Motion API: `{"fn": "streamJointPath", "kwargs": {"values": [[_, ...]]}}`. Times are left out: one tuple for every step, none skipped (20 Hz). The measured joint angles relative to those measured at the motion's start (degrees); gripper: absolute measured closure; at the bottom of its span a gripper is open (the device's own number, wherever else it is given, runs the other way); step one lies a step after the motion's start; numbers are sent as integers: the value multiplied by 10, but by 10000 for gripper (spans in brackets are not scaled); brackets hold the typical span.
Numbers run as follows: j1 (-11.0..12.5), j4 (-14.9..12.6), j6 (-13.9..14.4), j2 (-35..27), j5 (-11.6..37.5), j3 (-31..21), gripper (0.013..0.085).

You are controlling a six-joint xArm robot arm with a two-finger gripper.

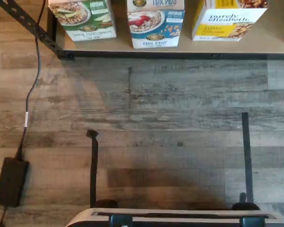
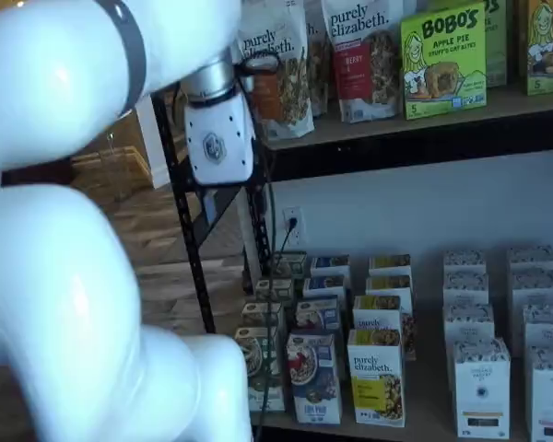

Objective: Pick up the blue and white box that is on the bottom shelf, the second box from the left

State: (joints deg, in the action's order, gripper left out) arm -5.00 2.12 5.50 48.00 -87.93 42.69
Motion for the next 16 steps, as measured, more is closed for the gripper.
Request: {"fn": "streamJointPath", "kwargs": {"values": [[-6,-2,5,-3,11,-11,130],[-10,-3,10,-6,22,-22,130],[-15,-5,15,-11,32,-33,130],[-20,-7,19,-16,43,-44,130],[-22,-7,22,-19,55,-55,130],[-24,-7,24,-20,71,-68,130],[-27,-7,26,-21,90,-82,130],[-28,-6,26,-21,104,-92,130],[-29,-5,27,-23,116,-100,130],[-29,-5,27,-25,125,-107,130],[-31,-6,29,-31,135,-114,130],[-32,-7,30,-36,141,-119,130],[-33,-6,30,-43,152,-126,130],[-33,-6,30,-47,163,-133,130],[-33,-9,32,-51,172,-138,130],[-34,-11,33,-55,182,-143,130]]}}
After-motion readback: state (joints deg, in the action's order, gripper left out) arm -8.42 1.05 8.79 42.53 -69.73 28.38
